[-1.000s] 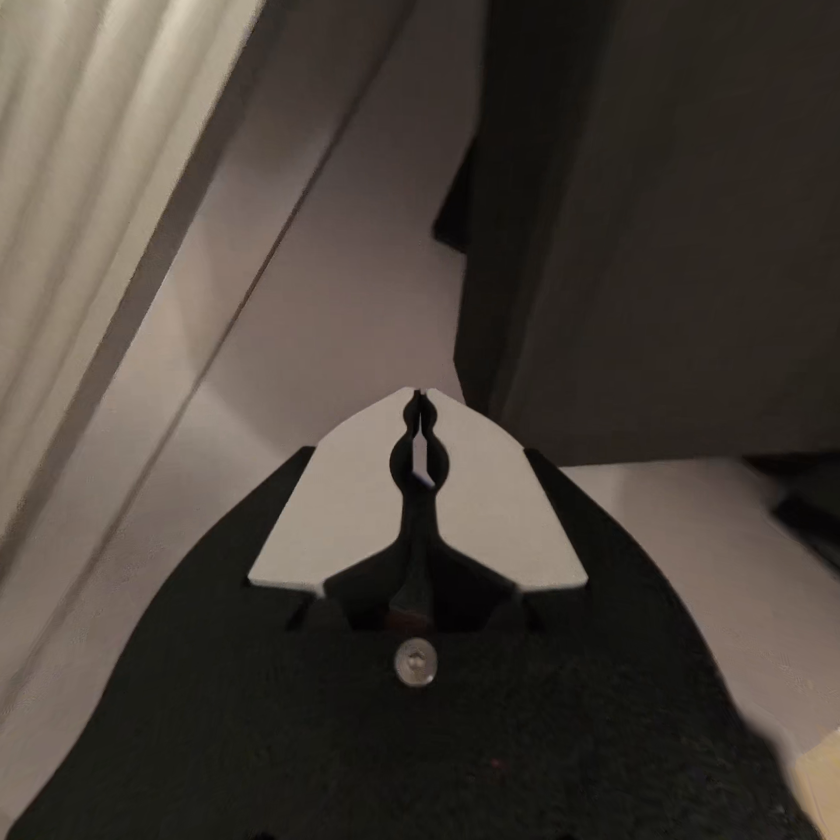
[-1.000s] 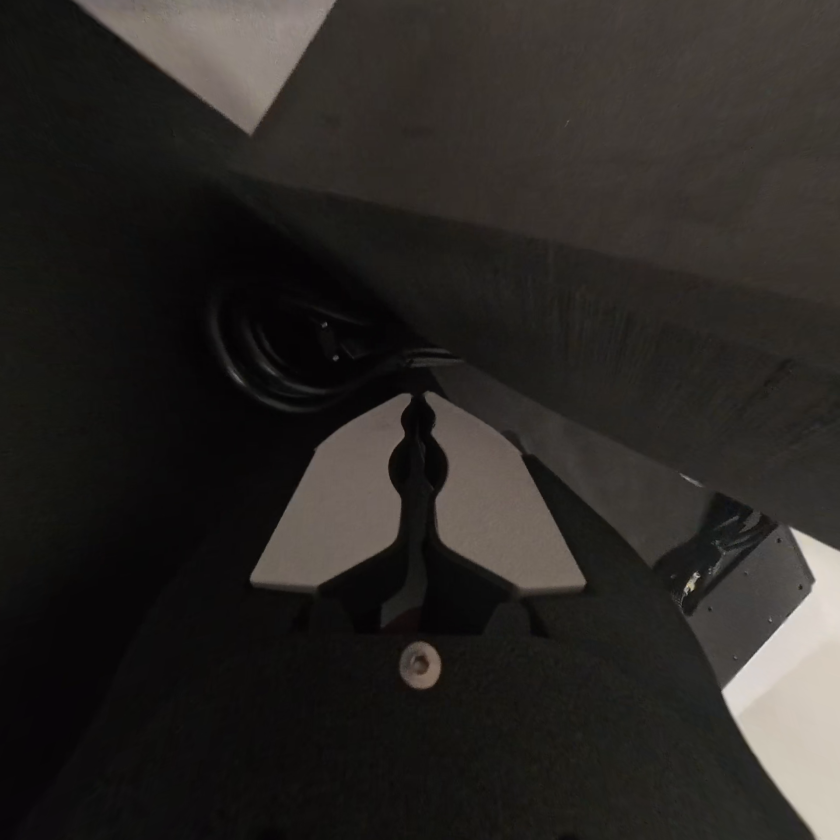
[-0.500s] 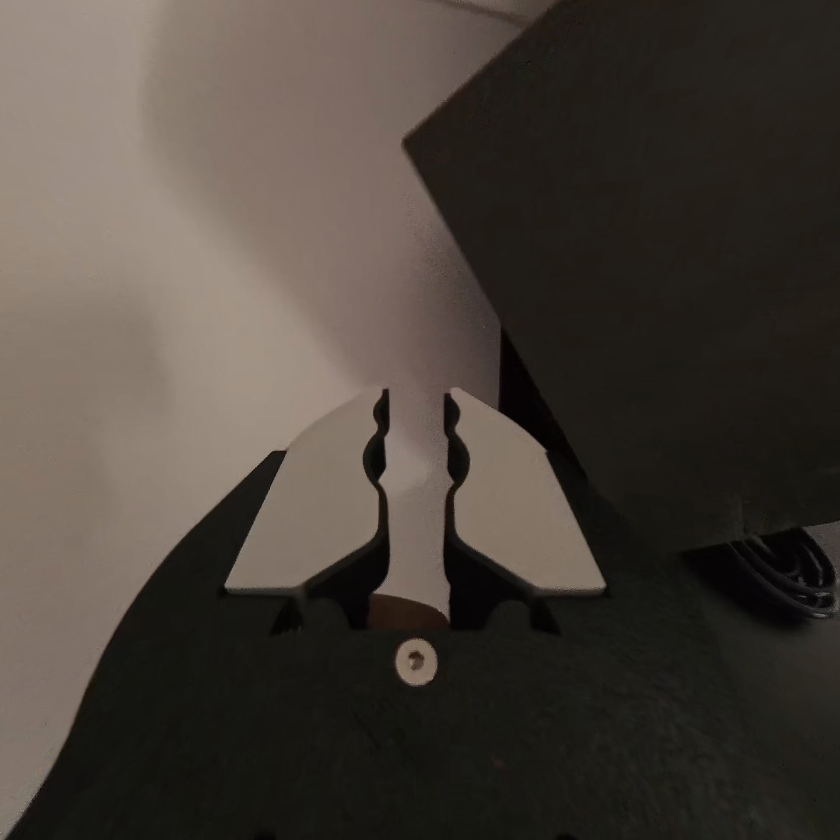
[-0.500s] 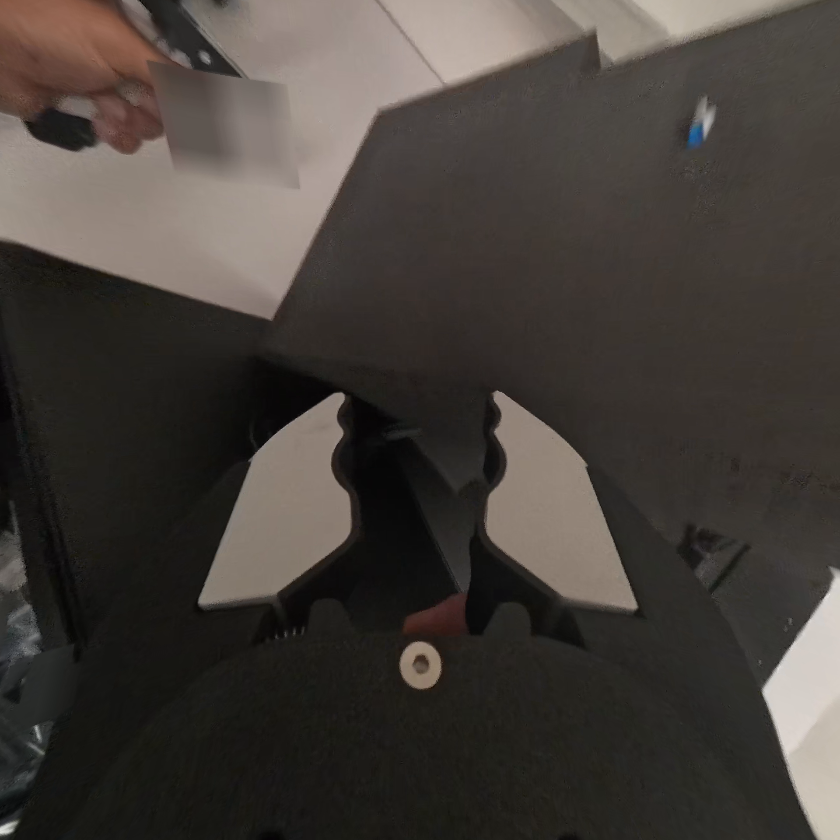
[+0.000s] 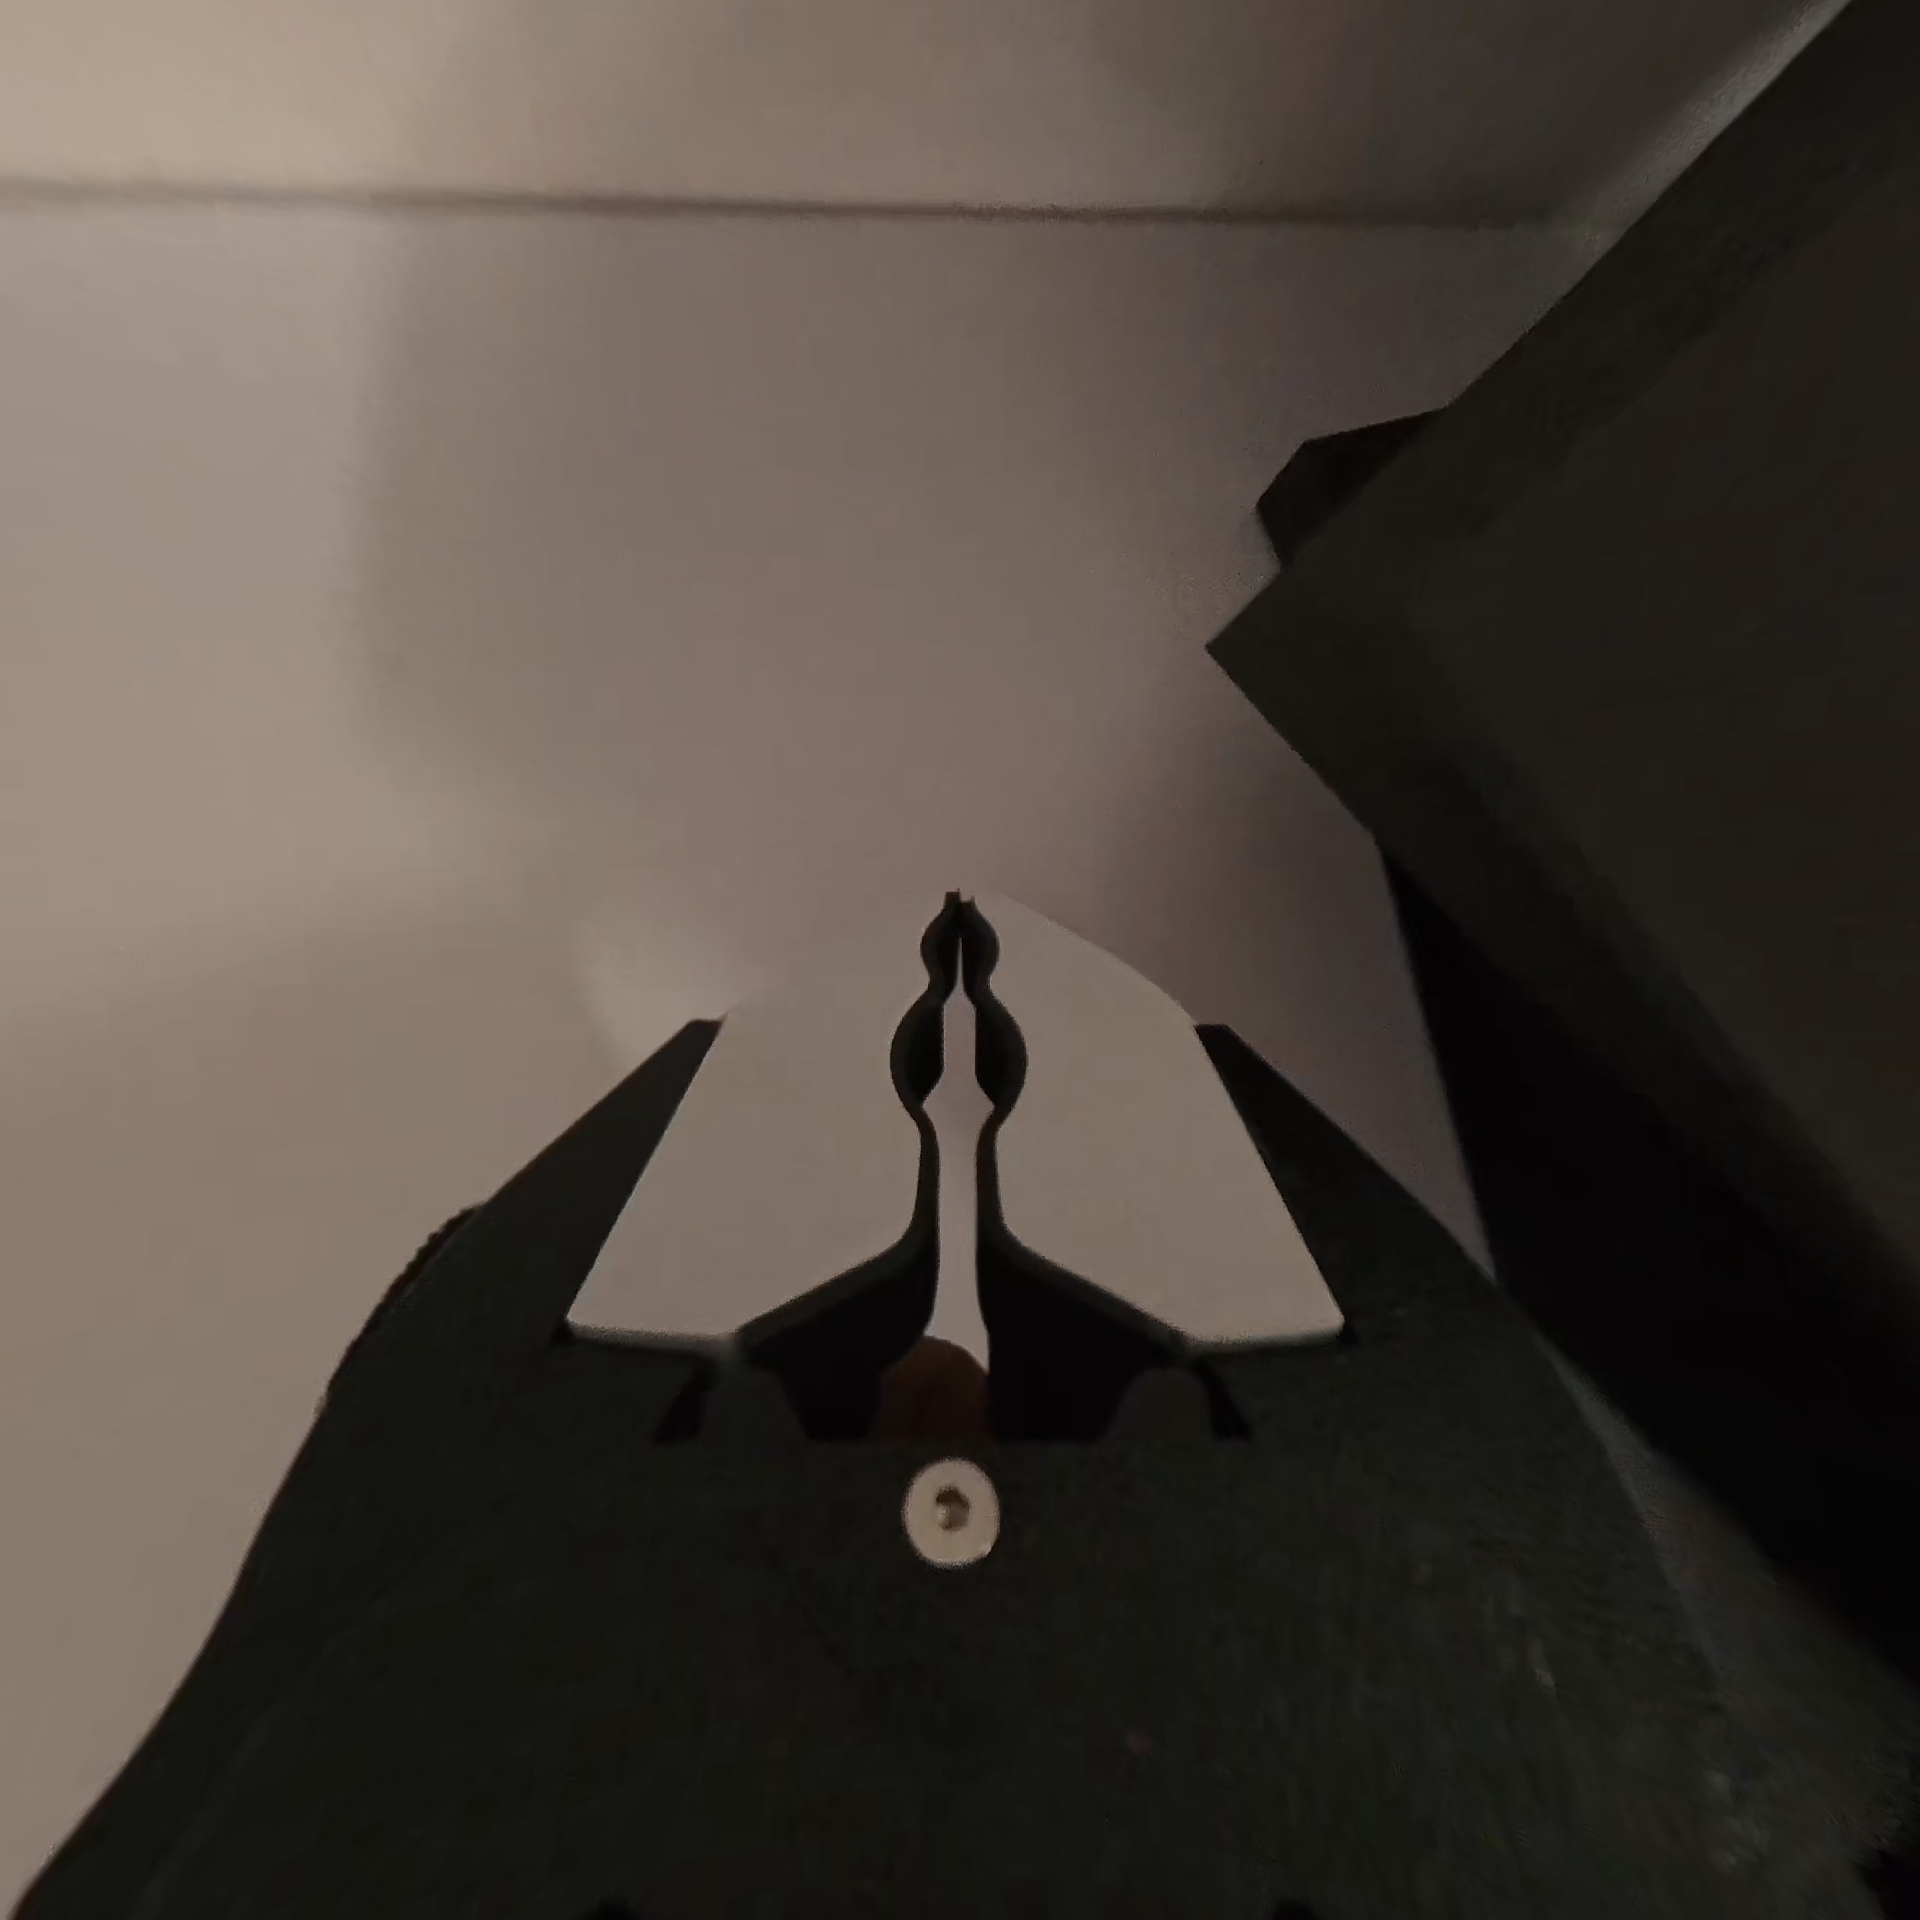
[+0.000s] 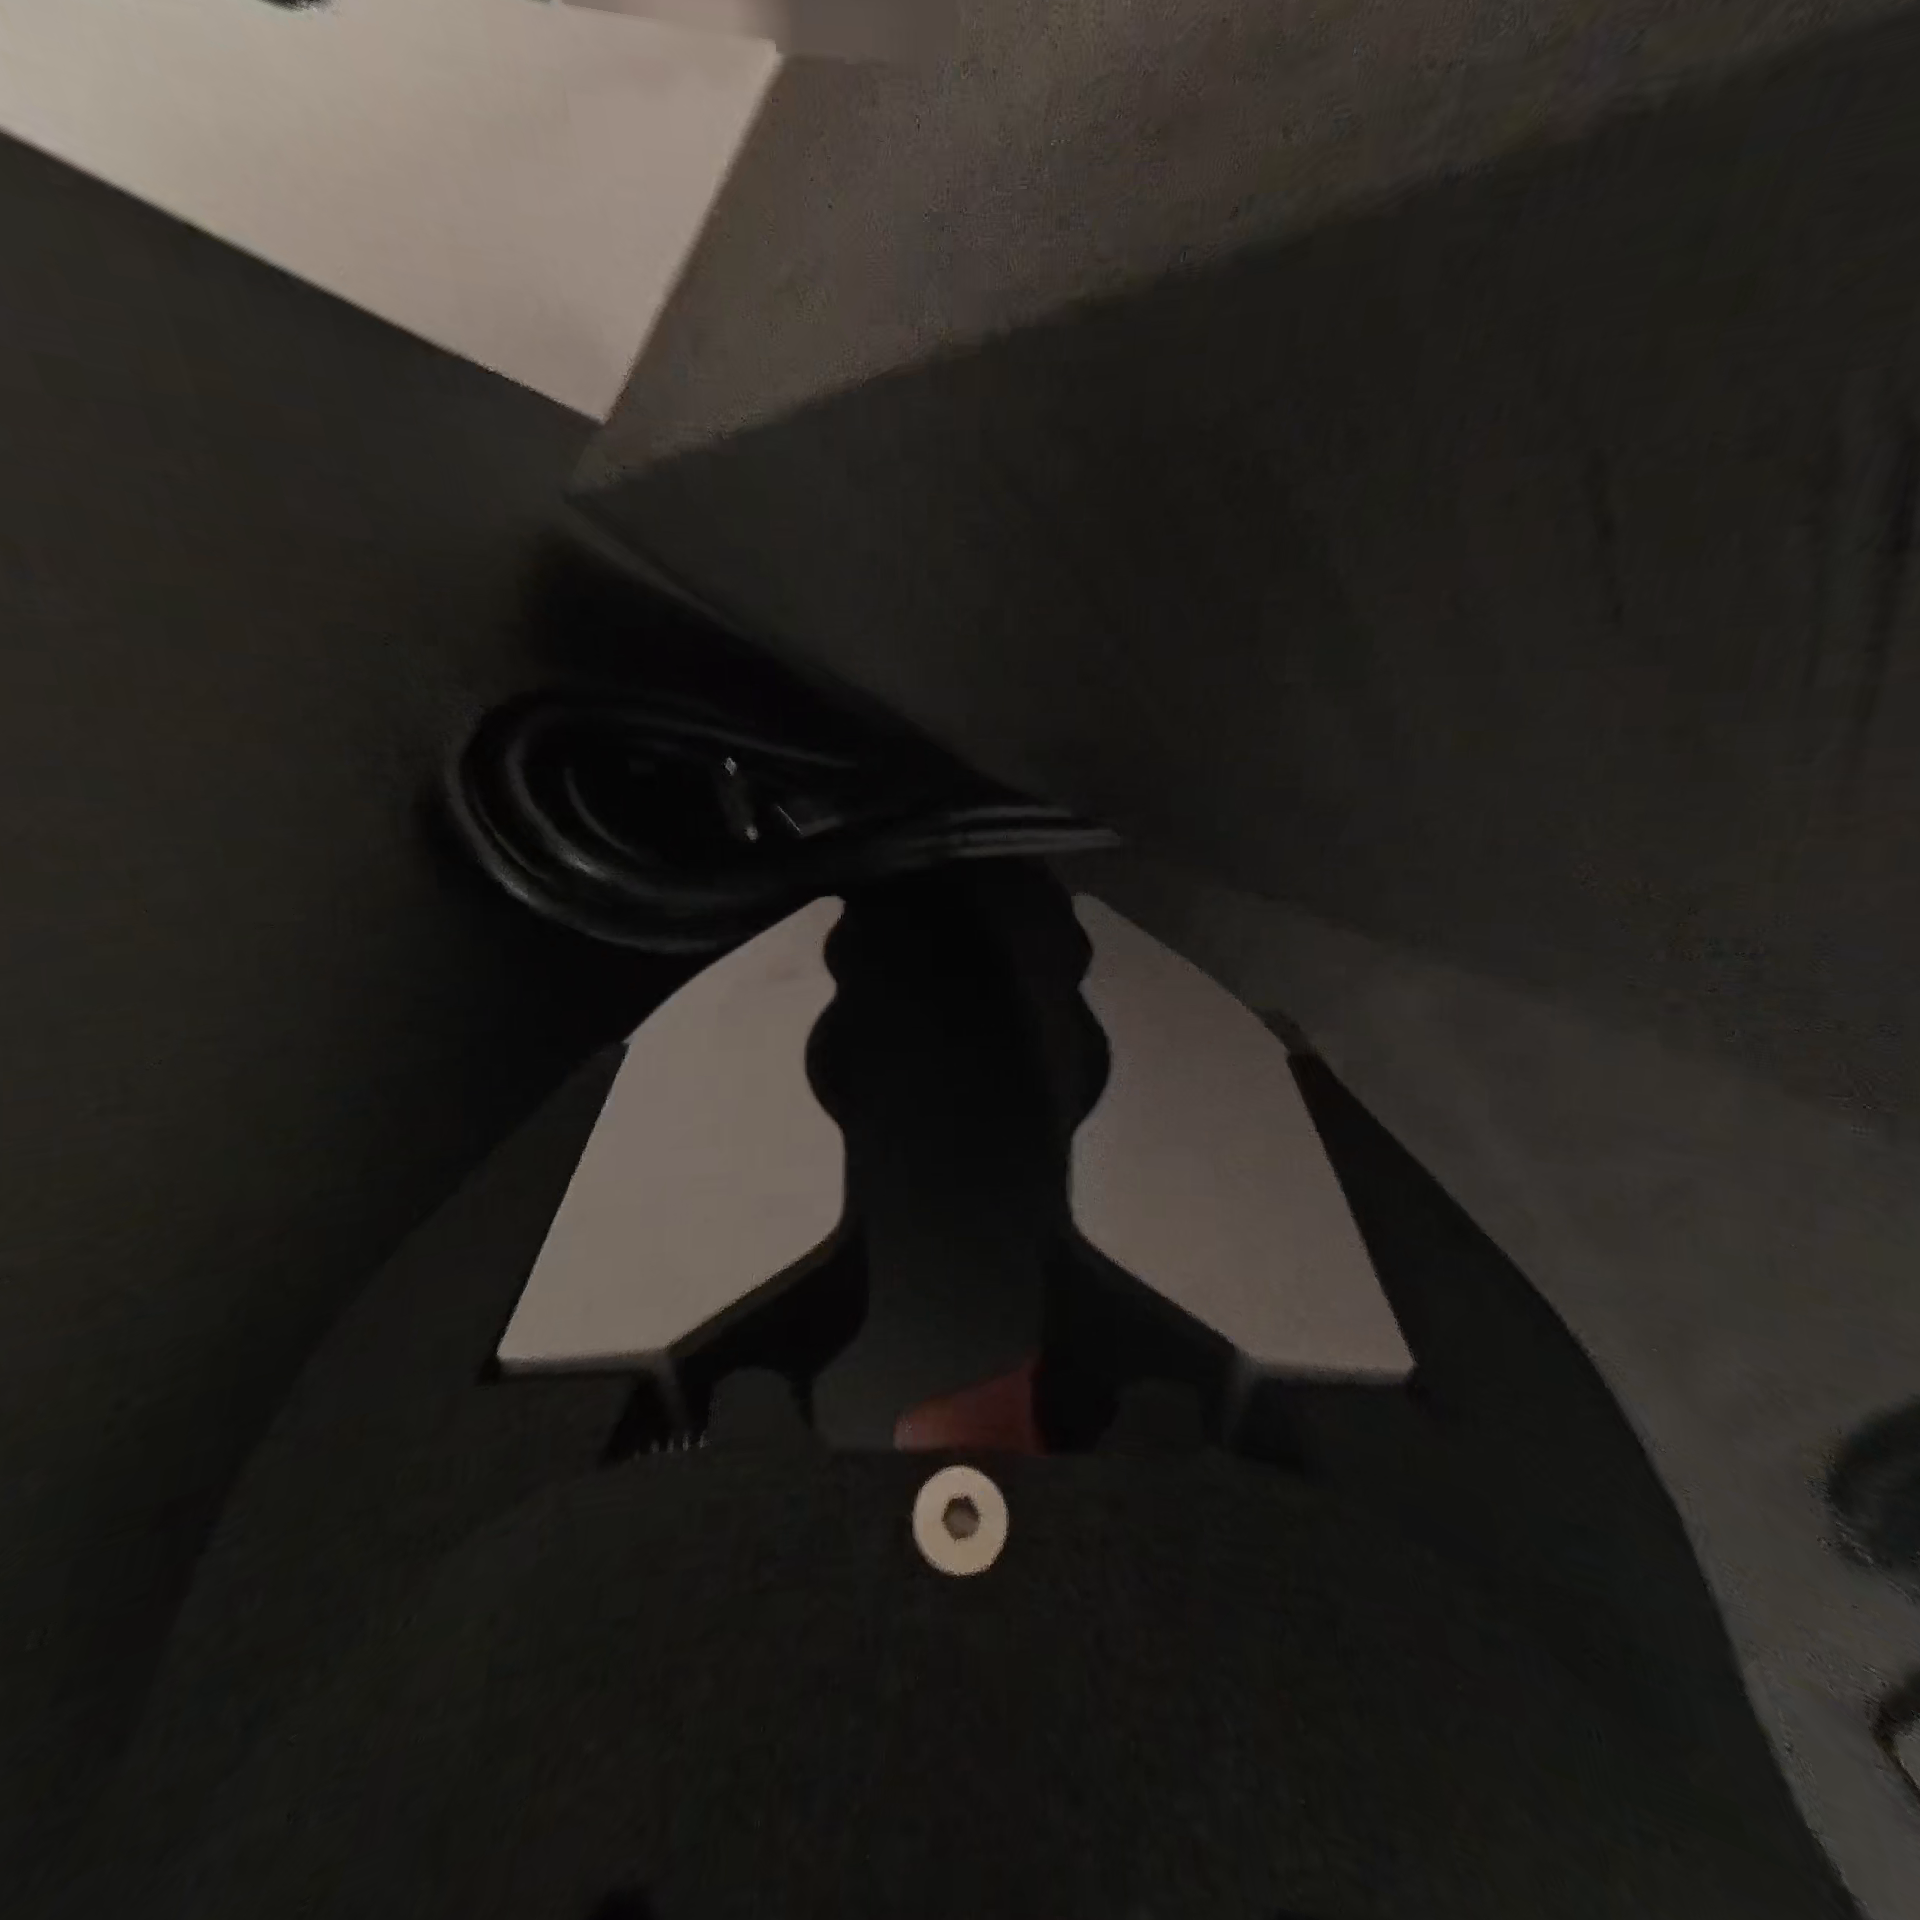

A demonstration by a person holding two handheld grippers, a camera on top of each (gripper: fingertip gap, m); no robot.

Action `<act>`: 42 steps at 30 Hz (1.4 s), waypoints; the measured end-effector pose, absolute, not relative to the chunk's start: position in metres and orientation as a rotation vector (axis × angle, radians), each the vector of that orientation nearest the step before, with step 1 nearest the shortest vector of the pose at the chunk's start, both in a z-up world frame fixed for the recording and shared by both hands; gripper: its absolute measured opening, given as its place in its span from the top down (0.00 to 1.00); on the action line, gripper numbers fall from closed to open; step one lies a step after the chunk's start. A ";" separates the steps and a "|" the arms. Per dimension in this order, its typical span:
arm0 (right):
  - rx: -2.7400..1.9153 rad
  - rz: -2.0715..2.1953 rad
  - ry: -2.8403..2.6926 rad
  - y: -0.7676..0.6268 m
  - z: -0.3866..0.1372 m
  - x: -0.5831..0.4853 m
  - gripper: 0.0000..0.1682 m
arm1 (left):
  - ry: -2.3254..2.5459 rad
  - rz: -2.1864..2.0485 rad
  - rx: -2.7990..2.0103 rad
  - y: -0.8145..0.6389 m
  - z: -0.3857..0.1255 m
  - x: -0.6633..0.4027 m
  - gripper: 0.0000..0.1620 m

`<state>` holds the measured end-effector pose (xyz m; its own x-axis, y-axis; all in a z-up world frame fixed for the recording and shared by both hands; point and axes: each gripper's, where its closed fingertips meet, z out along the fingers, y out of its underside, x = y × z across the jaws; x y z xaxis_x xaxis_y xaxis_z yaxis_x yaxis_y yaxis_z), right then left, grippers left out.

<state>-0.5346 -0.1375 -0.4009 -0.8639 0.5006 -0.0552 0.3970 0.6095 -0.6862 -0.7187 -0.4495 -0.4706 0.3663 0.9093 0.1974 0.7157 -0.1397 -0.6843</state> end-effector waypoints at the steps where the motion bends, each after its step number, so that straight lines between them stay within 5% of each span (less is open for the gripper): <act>1: -0.756 1.103 -2.677 -0.143 -0.399 -0.535 0.84 | -1.341 0.381 -1.947 -0.452 -0.468 -0.727 1.00; 4: -0.765 1.093 -2.666 -0.157 -0.400 -0.537 1.00 | -1.024 0.443 -2.094 -0.445 -0.455 -0.754 1.00; 13: -0.446 0.845 -2.605 -0.201 -0.427 -0.546 1.00 | -0.225 0.161 -2.386 -0.369 -0.445 -0.773 1.00; 26: -0.634 1.031 -2.615 -0.192 -0.387 -0.513 1.00 | -0.100 -0.042 -2.461 -0.356 -0.393 -0.709 1.00; 29: -0.603 1.084 -2.555 -0.184 -0.351 -0.493 1.00 | -0.154 -0.119 -2.300 -0.333 -0.356 -0.684 1.00; 32: -0.459 1.153 -2.387 -0.188 -0.284 -0.481 1.00 | -0.297 -0.182 -1.739 -0.308 -0.226 -0.689 1.00; 42: -0.422 0.983 -2.309 -0.134 -0.239 -0.447 1.00 | -0.161 0.011 -2.049 -0.279 -0.184 -0.635 1.00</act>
